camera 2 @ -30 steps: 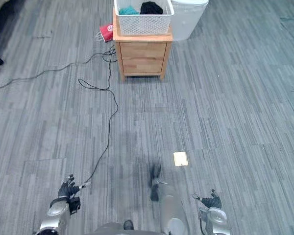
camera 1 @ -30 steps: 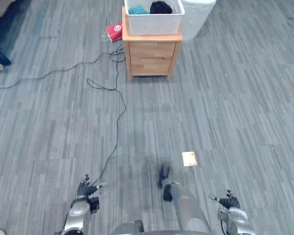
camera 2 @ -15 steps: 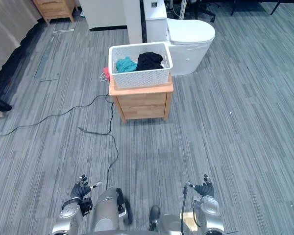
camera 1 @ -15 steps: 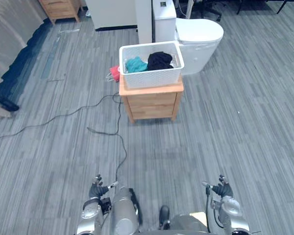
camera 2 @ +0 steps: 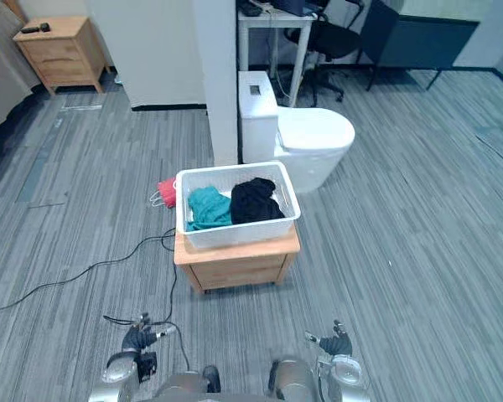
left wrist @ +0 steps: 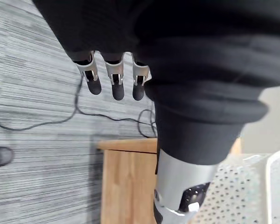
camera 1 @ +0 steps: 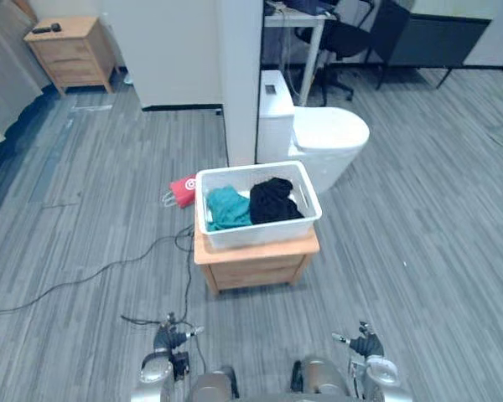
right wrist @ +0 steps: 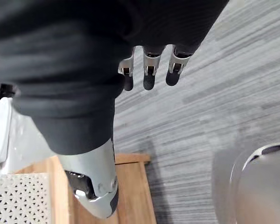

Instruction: Pick up the laundry basket with both hands and put the clothes into the washing machine.

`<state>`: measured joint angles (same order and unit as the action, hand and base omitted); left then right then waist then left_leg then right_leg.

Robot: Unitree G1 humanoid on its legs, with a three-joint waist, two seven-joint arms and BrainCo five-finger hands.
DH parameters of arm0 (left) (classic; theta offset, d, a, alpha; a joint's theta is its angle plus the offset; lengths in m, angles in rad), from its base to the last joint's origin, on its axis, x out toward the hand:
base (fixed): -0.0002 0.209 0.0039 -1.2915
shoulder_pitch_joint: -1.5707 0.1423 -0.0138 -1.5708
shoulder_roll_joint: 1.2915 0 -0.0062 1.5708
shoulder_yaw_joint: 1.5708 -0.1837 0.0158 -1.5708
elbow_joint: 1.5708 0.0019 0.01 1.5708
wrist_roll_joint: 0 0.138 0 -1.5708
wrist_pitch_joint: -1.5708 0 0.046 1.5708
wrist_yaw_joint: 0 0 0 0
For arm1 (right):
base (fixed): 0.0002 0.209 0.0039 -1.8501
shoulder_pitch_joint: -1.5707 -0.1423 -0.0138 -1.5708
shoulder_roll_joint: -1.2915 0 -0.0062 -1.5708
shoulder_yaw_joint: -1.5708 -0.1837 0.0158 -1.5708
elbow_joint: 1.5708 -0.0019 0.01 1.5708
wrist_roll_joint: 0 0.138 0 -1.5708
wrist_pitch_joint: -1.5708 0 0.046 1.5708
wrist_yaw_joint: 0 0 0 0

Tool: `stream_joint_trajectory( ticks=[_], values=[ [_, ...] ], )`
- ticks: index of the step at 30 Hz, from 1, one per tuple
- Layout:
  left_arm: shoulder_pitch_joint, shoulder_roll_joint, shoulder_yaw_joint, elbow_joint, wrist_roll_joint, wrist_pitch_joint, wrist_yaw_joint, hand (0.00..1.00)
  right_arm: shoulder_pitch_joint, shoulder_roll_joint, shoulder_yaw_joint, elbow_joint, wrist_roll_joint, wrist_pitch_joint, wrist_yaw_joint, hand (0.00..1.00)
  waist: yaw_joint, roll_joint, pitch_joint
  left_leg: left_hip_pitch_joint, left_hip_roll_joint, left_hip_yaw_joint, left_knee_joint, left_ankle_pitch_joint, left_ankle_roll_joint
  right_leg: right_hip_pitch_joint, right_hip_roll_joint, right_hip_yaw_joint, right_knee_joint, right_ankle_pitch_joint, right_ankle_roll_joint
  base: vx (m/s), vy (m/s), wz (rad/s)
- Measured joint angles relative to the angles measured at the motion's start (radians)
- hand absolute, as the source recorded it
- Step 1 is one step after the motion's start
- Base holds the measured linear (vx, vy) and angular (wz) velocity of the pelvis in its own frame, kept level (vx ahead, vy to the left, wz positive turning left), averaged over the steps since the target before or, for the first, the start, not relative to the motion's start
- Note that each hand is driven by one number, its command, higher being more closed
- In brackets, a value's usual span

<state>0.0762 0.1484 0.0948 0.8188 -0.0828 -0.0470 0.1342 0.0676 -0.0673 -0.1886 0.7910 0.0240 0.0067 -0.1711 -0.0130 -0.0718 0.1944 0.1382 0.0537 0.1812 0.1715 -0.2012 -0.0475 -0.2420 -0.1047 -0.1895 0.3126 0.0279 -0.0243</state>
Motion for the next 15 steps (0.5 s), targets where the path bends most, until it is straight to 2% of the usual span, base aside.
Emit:
stream_joint_trajectory(
  ticks=[1, 2, 3, 4, 5, 6, 8, 10, 11, 12, 15],
  values=[
    [0.021, -0.019, 0.010, -0.003, 0.013, -0.001, -0.001, 0.00, 0.010, -0.002, -0.008, -0.005, 0.000, 0.000, 0.000, 0.00, 0.001, 0.020, -0.013, 0.001, 0.019, -0.001, 0.017, -0.004, -0.011, 0.012, 0.017, -0.003, -0.009, -0.047, 0.002, 0.42, -0.172, 0.06],
    [0.021, -0.044, 0.035, -0.003, 0.016, -0.001, -0.001, 0.00, 0.012, -0.001, -0.018, -0.009, 0.000, 0.000, 0.000, 0.00, -0.003, 0.040, -0.003, -0.034, 0.050, -0.007, 0.116, -0.024, -0.043, 0.031, 0.028, -0.025, -0.015, -0.076, -0.003, 0.38, -0.193, 0.22],
    [0.020, -0.054, 0.042, -0.003, 0.016, -0.001, -0.001, 0.00, 0.019, 0.001, -0.018, -0.016, 0.000, 0.002, 0.000, 0.00, -0.004, 0.045, 0.001, -0.068, 0.068, -0.013, 0.197, -0.032, -0.057, 0.046, 0.035, -0.032, -0.024, -0.089, 0.002, 0.37, -0.219, 0.32],
    [0.021, -0.074, 0.057, -0.010, 0.016, -0.001, -0.002, 0.00, 0.033, 0.001, -0.013, -0.038, 0.001, 0.002, -0.001, 0.00, 0.000, 0.057, 0.008, -0.151, 0.119, -0.015, 0.390, -0.032, -0.079, 0.095, 0.056, -0.047, -0.056, -0.096, -0.004, 0.27, -0.180, 0.24],
    [0.029, -0.087, 0.066, -0.026, 0.015, -0.001, -0.002, 0.00, 0.049, 0.002, -0.009, -0.059, 0.001, 0.003, -0.001, 0.00, 0.002, 0.066, 0.009, -0.198, 0.161, -0.008, 0.513, -0.033, -0.089, 0.135, 0.075, -0.057, -0.079, -0.103, -0.010, 0.32, -0.142, 0.11],
    [0.051, -0.093, 0.068, -0.049, 0.011, -0.001, -0.003, 0.00, 0.061, 0.005, -0.006, -0.092, 0.002, 0.003, -0.002, 0.00, 0.006, 0.064, 0.008, -0.231, 0.196, 0.021, 0.578, -0.047, -0.084, 0.171, 0.087, -0.061, -0.091, -0.110, -0.024, 0.20, -0.069, -0.07],
    [0.063, -0.098, 0.069, -0.082, 0.003, 0.000, -0.003, 0.00, 0.065, 0.006, -0.008, -0.156, 0.003, 0.002, -0.002, 0.00, 0.021, 0.063, 0.008, -0.260, 0.205, 0.038, 0.521, -0.062, -0.058, 0.189, 0.091, -0.052, -0.096, -0.120, -0.023, 0.20, -0.032, -0.21],
    [0.061, -0.099, 0.074, -0.130, -0.015, -0.001, -0.002, 0.00, 0.064, 0.002, -0.008, -0.211, 0.003, 0.002, -0.006, 0.00, 0.031, 0.064, 0.002, -0.279, 0.182, 0.019, 0.353, -0.058, -0.052, 0.189, 0.092, -0.035, -0.104, -0.119, -0.014, 0.21, 0.038, -0.27],
    [0.064, -0.097, 0.076, -0.159, -0.027, -0.001, 0.000, 0.00, 0.057, -0.009, -0.009, -0.249, 0.002, 0.002, -0.005, 0.00, 0.032, 0.079, -0.005, -0.269, 0.166, -0.007, 0.194, -0.006, -0.044, 0.182, 0.102, -0.025, -0.105, -0.121, -0.002, 0.19, 0.137, -0.36],
    [0.064, -0.090, 0.091, -0.176, -0.036, -0.001, 0.000, 0.00, 0.053, -0.004, -0.005, -0.279, -0.001, 0.002, -0.007, 0.00, 0.035, 0.072, -0.011, -0.244, 0.151, 0.001, 0.141, 0.062, -0.038, 0.183, 0.095, -0.002, -0.104, -0.123, 0.012, 0.19, 0.129, -0.32],
    [0.081, -0.083, 0.114, -0.280, -0.044, -0.004, 0.001, 0.00, 0.088, 0.016, 0.005, -0.436, -0.017, -0.001, -0.008, 0.00, 0.030, 0.049, -0.032, -0.194, 0.098, 0.028, 0.052, 0.074, -0.024, 0.195, 0.049, 0.012, -0.119, -0.134, 0.040, 0.19, 0.138, -0.09]
  ],
)
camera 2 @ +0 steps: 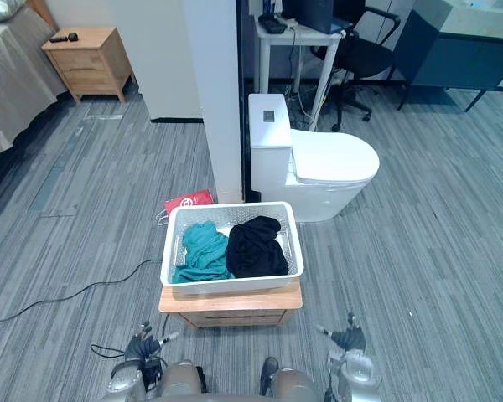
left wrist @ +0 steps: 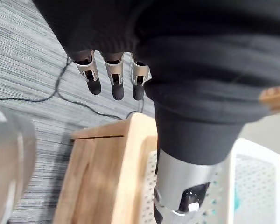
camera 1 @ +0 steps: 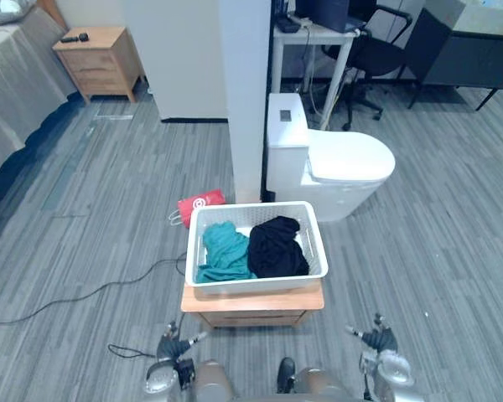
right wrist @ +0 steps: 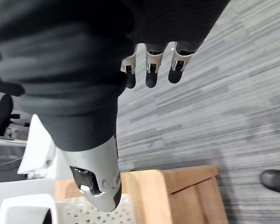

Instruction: Pick up the laundry basket with both hands and put the clothes into the washing machine.

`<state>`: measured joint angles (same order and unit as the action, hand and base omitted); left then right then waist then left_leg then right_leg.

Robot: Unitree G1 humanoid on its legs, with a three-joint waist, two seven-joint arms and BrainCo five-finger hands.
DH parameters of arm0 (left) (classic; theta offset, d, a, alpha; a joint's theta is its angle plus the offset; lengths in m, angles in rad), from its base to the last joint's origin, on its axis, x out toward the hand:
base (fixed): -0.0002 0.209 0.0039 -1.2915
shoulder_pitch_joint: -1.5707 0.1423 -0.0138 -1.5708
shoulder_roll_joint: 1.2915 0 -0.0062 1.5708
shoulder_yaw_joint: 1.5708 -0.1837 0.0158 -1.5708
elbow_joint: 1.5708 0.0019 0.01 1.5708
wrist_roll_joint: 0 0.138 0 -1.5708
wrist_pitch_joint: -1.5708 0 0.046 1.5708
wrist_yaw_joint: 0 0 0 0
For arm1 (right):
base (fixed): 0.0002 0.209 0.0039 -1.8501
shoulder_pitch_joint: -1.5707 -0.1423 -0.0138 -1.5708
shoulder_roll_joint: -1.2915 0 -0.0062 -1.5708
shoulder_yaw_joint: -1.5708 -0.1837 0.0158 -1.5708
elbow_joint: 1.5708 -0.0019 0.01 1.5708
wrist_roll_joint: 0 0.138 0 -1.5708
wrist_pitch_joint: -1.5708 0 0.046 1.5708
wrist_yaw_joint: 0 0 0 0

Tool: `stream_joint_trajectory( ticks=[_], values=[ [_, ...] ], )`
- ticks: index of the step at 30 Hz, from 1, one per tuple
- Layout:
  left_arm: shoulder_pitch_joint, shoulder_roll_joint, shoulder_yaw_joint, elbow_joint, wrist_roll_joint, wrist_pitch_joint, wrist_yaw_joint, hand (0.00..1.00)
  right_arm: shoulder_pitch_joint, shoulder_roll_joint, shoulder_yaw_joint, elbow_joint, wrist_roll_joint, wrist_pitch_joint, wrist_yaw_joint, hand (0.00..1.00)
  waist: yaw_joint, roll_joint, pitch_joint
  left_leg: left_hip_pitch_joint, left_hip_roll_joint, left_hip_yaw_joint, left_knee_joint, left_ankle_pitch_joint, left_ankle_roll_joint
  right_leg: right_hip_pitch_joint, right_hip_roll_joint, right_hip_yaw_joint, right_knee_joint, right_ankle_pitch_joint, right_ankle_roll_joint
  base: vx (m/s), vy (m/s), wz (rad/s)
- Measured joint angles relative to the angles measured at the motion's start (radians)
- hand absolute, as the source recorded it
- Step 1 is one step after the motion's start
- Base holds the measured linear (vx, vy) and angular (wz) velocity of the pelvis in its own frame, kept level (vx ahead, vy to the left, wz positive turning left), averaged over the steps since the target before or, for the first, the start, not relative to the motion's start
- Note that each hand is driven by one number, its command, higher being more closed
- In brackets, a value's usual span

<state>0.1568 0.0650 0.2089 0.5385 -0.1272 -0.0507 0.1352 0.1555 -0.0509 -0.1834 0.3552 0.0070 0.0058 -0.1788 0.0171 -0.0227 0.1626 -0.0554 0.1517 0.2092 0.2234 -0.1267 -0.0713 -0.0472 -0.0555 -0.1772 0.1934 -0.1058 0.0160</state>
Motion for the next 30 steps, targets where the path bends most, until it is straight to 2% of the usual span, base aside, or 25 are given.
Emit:
stream_joint_trajectory(
  ticks=[2, 7, 13, 15, 18, 22, 24, 25, 26, 30],
  values=[
    [0.000, 0.013, 0.001, -0.032, -0.001, -0.006, 0.001, 0.00, -0.007, -0.006, 0.000, -0.033, -0.010, -0.002, -0.001, 0.00, 0.000, -0.002, -0.007, 0.025, -0.027, 0.015, -0.041, 0.010, 0.014, -0.001, -0.019, 0.014, -0.004, -0.006, 0.015, 0.13, 0.116, -0.07],
    [-0.012, 0.046, 0.001, -0.037, -0.018, -0.007, 0.020, 0.00, -0.049, -0.040, 0.027, -0.024, -0.018, 0.000, -0.001, 0.00, 0.000, 0.015, -0.021, 0.049, -0.058, 0.026, -0.093, 0.014, 0.019, 0.013, -0.022, 0.033, -0.059, 0.005, 0.032, 0.12, 0.063, -0.10],
    [-0.101, 0.081, -0.053, 0.049, -0.016, -0.004, 0.044, 0.00, -0.184, -0.115, 0.089, 0.069, -0.039, 0.000, 0.000, 0.00, -0.002, 0.024, -0.015, 0.016, -0.066, 0.025, -0.148, 0.063, 0.021, -0.029, -0.017, 0.045, -0.109, 0.048, 0.021, 0.03, -0.001, -0.10],
    [-0.207, 0.097, -0.120, 0.146, -0.015, -0.003, 0.051, 0.00, -0.303, -0.150, 0.122, 0.146, -0.040, 0.001, -0.003, 0.00, -0.004, 0.038, 0.019, -0.040, -0.066, 0.024, -0.157, 0.092, 0.021, -0.089, -0.015, 0.046, -0.108, 0.076, 0.014, -0.10, -0.015, -0.04],
    [-0.301, 0.095, -0.180, 0.218, -0.015, -0.002, 0.067, 0.00, -0.434, -0.159, 0.171, 0.247, -0.048, 0.003, -0.024, 0.00, -0.007, 0.051, 0.069, -0.079, -0.065, 0.024, -0.157, 0.110, 0.024, -0.135, -0.012, 0.052, -0.108, 0.098, 0.011, -0.15, -0.030, -0.10],
    [-0.415, 0.100, -0.208, 0.265, -0.007, -0.003, 0.088, 0.00, -0.587, -0.170, 0.226, 0.381, -0.050, 0.007, -0.039, 0.00, -0.006, 0.052, 0.129, -0.135, -0.064, 0.013, -0.157, 0.124, 0.026, -0.198, -0.007, 0.069, -0.108, 0.133, 0.009, -0.16, -0.020, -0.10],
    [-0.523, 0.119, -0.237, 0.313, 0.001, -0.005, 0.091, 0.00, -0.706, -0.190, 0.241, 0.481, -0.057, 0.023, -0.043, 0.00, -0.004, 0.049, 0.182, -0.163, -0.070, 0.012, -0.156, 0.138, 0.039, -0.228, -0.012, 0.073, -0.107, 0.158, 0.012, -0.21, 0.009, -0.04],
    [-0.548, 0.124, -0.249, 0.320, 0.005, -0.004, 0.091, 1.00, -0.735, -0.194, 0.241, 0.506, -0.057, 0.026, -0.045, 0.00, -0.004, 0.049, 0.194, -0.166, -0.072, 0.012, -0.156, 0.141, 0.041, -0.232, -0.015, 0.075, -0.107, 0.161, 0.013, -0.20, 0.017, 0.00],
    [-0.591, 0.134, -0.269, 0.340, 0.014, -0.003, 0.093, 1.00, -0.792, -0.196, 0.242, 0.551, -0.057, 0.040, -0.048, 1.00, -0.004, 0.048, 0.202, -0.183, -0.077, 0.010, -0.158, 0.151, 0.048, -0.248, -0.019, 0.077, -0.108, 0.170, 0.018, -0.15, 0.017, 0.01],
    [-0.698, 0.149, -0.297, 0.363, 0.043, -0.003, 0.111, 1.00, -0.919, -0.212, 0.241, 0.625, -0.060, 0.056, -0.067, 1.00, -0.005, 0.041, 0.238, -0.208, -0.090, 0.007, -0.175, 0.179, 0.053, -0.277, -0.028, 0.087, -0.116, 0.199, 0.022, -0.12, 0.026, 0.02]
  ],
)
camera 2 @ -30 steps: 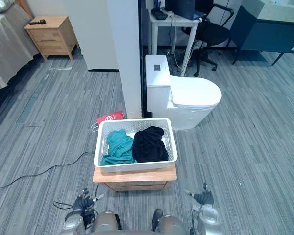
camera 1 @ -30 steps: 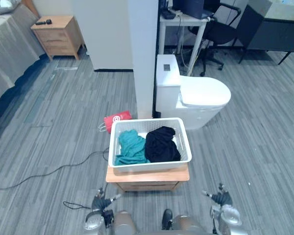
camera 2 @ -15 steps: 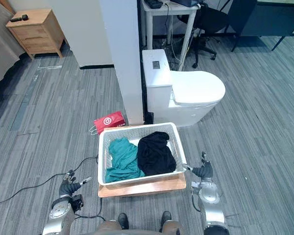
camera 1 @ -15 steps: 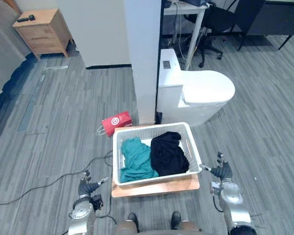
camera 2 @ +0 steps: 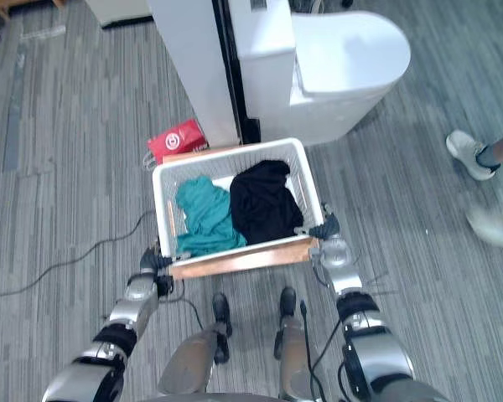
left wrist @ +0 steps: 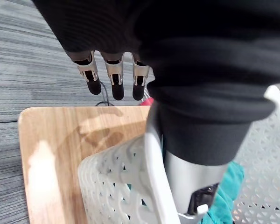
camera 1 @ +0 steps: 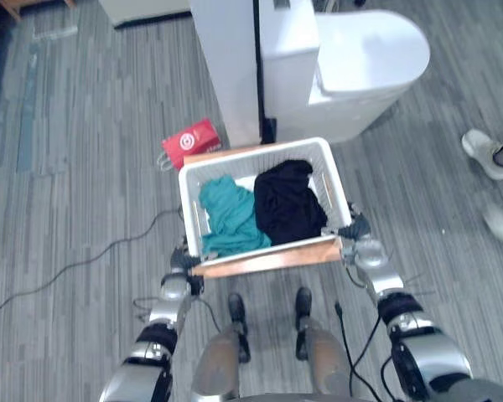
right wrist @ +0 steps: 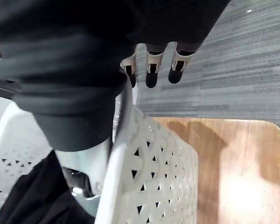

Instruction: Pick up the laundry basket with both hands and put the clothes into the washing machine.

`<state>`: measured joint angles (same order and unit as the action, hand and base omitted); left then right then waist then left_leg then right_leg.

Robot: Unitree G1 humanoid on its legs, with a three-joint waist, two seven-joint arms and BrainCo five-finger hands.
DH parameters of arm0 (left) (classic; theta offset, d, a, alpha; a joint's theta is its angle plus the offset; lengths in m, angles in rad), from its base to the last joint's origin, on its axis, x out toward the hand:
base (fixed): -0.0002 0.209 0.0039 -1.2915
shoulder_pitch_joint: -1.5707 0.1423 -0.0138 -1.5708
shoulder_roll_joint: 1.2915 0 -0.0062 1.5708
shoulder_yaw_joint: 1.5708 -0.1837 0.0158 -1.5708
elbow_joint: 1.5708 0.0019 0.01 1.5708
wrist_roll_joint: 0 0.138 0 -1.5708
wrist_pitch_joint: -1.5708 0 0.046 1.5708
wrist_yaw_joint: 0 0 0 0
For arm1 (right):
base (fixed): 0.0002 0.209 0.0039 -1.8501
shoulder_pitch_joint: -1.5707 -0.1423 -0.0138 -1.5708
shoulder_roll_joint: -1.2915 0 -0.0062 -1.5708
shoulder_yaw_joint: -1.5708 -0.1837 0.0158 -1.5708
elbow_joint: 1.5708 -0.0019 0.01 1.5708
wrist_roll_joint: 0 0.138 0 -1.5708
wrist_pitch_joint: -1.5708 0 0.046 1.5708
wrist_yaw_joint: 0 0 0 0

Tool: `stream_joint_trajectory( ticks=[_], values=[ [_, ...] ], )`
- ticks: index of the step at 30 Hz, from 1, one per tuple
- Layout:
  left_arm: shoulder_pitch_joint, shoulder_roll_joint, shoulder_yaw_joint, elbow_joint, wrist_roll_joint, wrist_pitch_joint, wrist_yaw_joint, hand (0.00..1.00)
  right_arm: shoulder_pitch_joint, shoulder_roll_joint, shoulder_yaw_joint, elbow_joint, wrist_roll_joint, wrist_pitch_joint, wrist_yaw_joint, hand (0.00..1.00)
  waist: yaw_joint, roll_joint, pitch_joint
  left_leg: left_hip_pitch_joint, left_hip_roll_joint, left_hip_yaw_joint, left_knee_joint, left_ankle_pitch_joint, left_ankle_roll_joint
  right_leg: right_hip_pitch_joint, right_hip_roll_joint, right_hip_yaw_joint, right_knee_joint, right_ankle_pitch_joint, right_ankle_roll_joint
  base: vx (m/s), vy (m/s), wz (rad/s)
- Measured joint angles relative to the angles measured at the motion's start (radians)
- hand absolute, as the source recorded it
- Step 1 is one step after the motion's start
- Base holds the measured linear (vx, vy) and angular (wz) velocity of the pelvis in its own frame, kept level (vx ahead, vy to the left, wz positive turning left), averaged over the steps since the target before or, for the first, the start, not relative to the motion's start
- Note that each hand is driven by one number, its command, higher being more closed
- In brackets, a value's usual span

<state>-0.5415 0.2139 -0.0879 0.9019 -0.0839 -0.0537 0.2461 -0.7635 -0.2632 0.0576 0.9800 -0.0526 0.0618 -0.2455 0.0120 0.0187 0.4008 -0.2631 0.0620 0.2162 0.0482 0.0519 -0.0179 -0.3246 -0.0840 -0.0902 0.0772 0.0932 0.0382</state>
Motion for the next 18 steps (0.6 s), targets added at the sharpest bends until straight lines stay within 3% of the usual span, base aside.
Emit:
stream_joint_trajectory(
  ticks=[4, 10, 14, 18],
  values=[
    [-0.048, 0.013, -0.010, 0.001, 0.019, 0.002, 0.034, 1.00, -0.035, -0.010, 0.002, 0.003, 0.002, 0.005, 0.000, 1.00, -0.003, -0.003, 0.002, -0.032, -0.010, -0.013, -0.011, 0.012, 0.000, -0.022, -0.006, 0.001, -0.031, 0.031, 0.006, -0.04, 0.018, 0.03],
    [-0.045, 0.060, -0.018, -0.027, 0.019, -0.004, 0.041, 1.00, -0.009, -0.004, -0.001, -0.036, 0.037, 0.003, -0.015, 1.00, -0.011, -0.033, 0.019, -0.036, -0.011, -0.014, -0.012, 0.016, 0.005, -0.020, -0.007, 0.007, -0.047, 0.041, 0.008, 0.02, 0.007, -0.02],
    [0.030, 0.085, -0.016, -0.132, 0.020, 0.013, 0.053, 1.00, 0.137, 0.023, -0.028, -0.226, 0.055, 0.000, -0.018, 1.00, -0.027, -0.034, 0.019, -0.019, -0.011, -0.007, -0.017, 0.015, 0.006, -0.001, -0.005, 0.015, -0.069, 0.046, 0.008, 0.09, 0.012, -0.07],
    [0.245, 0.065, -0.004, -0.361, 0.034, 0.050, 0.061, 1.00, 0.367, 0.067, -0.065, -0.480, 0.053, -0.001, -0.025, 1.00, -0.040, -0.037, 0.017, 0.055, -0.012, 0.016, -0.041, -0.006, 0.007, 0.064, 0.005, 0.040, -0.101, 0.045, 0.009, 0.11, 0.010, -0.21]
  ],
)
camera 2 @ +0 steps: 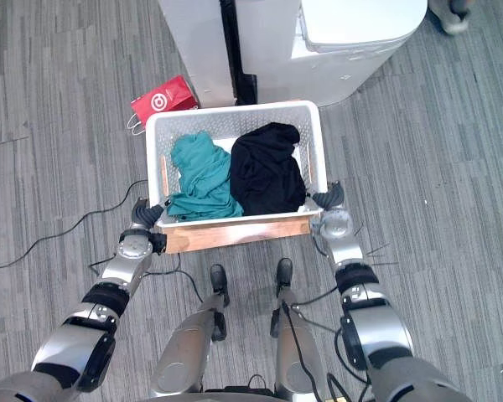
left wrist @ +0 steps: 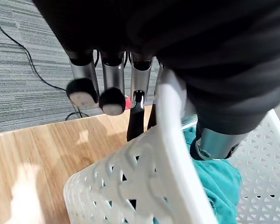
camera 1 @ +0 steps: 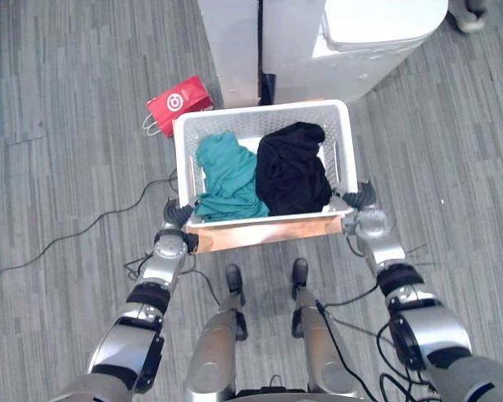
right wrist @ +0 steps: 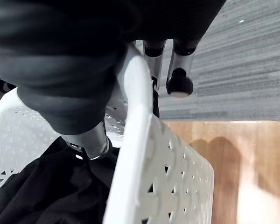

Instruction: Pick up the laundry basket with both hands and put the clothes into the washing machine.

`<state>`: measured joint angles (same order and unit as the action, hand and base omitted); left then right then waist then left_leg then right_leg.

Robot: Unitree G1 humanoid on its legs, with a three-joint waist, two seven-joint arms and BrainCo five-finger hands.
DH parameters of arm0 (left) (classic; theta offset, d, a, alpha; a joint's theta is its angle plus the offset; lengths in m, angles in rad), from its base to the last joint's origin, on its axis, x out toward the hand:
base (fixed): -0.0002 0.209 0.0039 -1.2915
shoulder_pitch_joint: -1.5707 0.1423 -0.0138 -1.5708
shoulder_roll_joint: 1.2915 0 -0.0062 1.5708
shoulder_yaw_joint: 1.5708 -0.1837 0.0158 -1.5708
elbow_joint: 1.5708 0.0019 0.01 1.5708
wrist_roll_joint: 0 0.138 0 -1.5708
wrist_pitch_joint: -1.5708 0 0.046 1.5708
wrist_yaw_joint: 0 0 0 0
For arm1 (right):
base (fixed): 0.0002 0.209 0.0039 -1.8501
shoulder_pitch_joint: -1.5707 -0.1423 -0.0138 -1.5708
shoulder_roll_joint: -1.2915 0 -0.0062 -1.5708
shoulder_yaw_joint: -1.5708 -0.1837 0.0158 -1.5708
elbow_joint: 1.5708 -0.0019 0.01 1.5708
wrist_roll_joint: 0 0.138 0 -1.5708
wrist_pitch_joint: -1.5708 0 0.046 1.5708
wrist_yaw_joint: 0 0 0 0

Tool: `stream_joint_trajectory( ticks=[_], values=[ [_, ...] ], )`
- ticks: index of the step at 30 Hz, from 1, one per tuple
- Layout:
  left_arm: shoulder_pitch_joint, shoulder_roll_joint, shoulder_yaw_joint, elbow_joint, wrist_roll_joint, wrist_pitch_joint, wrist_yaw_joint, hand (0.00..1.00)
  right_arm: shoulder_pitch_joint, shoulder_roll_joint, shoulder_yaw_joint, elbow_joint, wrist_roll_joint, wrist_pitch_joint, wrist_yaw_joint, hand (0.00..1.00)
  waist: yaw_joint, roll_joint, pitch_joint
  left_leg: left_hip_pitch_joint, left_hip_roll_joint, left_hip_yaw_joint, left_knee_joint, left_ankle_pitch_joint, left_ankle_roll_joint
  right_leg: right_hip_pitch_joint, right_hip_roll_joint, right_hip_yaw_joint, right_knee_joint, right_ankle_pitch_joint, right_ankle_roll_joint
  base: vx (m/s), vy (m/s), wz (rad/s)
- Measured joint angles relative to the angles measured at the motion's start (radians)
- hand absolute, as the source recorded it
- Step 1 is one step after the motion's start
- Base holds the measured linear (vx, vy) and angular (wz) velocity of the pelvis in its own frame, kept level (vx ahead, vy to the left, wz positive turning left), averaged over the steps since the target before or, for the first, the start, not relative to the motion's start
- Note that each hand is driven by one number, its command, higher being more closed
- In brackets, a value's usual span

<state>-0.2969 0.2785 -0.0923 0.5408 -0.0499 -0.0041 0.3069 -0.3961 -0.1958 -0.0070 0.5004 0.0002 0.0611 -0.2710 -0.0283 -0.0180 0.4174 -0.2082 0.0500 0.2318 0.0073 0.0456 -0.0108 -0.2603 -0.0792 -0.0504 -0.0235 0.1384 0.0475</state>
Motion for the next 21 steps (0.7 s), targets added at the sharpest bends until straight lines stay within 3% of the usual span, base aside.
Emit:
stream_joint_trajectory(
  ticks=[4, 10, 13, 19, 20, 21],
  values=[
    [0.227, -0.065, 0.003, -0.229, 0.048, 0.009, -0.012, 1.00, 0.231, 0.044, -0.065, -0.272, -0.025, -0.005, 0.004, 1.00, -0.014, -0.013, -0.021, 0.074, 0.003, 0.023, 0.002, -0.036, -0.004, 0.069, 0.006, 0.024, -0.015, -0.019, 0.009, 0.09, 0.010, -0.20],
    [0.414, -0.120, 0.007, -0.456, 0.092, 0.022, -0.079, 1.00, 0.485, 0.102, -0.135, -0.535, -0.052, -0.035, 0.040, 1.00, -0.030, -0.021, -0.152, 0.152, 0.006, 0.072, 0.001, -0.077, -0.007, 0.120, 0.013, 0.069, -0.014, -0.044, 0.017, 0.08, 0.010, -0.23],
    [0.450, -0.119, 0.017, -0.515, 0.092, 0.022, -0.099, 1.00, 0.531, 0.123, -0.137, -0.593, -0.053, -0.053, 0.060, 1.00, -0.041, -0.023, -0.186, 0.182, 0.004, 0.106, 0.003, -0.091, -0.006, 0.130, 0.016, 0.108, -0.010, -0.045, 0.018, 0.03, 0.021, -0.45],
    [0.497, -0.118, 0.025, -0.579, 0.093, 0.026, -0.111, 1.00, 0.584, 0.150, -0.130, -0.646, -0.071, -0.056, 0.080, 1.00, -0.048, -0.031, -0.215, 0.237, 0.037, 0.348, 0.124, -0.204, -0.010, 0.081, 0.059, 0.309, 0.034, -0.031, 0.036, -0.03, 0.035, -1.21],
    [0.497, -0.116, 0.026, -0.579, 0.094, 0.031, -0.112, 1.00, 0.587, 0.151, -0.130, -0.646, -0.071, -0.055, 0.080, 1.00, -0.052, -0.035, -0.219, 0.248, 0.058, 0.425, 0.145, -0.223, -0.008, 0.077, 0.057, 0.249, 0.007, -0.032, -0.005, -0.06, 0.010, -1.61],
    [0.495, -0.117, 0.026, -0.579, 0.095, 0.039, -0.112, 1.00, 0.577, 0.151, -0.129, -0.637, -0.071, -0.055, 0.080, 1.00, -0.062, -0.023, -0.226, 0.253, 0.082, 0.491, 0.150, -0.229, -0.004, 0.054, 0.022, 0.042, 0.027, -0.078, -0.091, -0.05, 0.012, -1.69]
  ],
)
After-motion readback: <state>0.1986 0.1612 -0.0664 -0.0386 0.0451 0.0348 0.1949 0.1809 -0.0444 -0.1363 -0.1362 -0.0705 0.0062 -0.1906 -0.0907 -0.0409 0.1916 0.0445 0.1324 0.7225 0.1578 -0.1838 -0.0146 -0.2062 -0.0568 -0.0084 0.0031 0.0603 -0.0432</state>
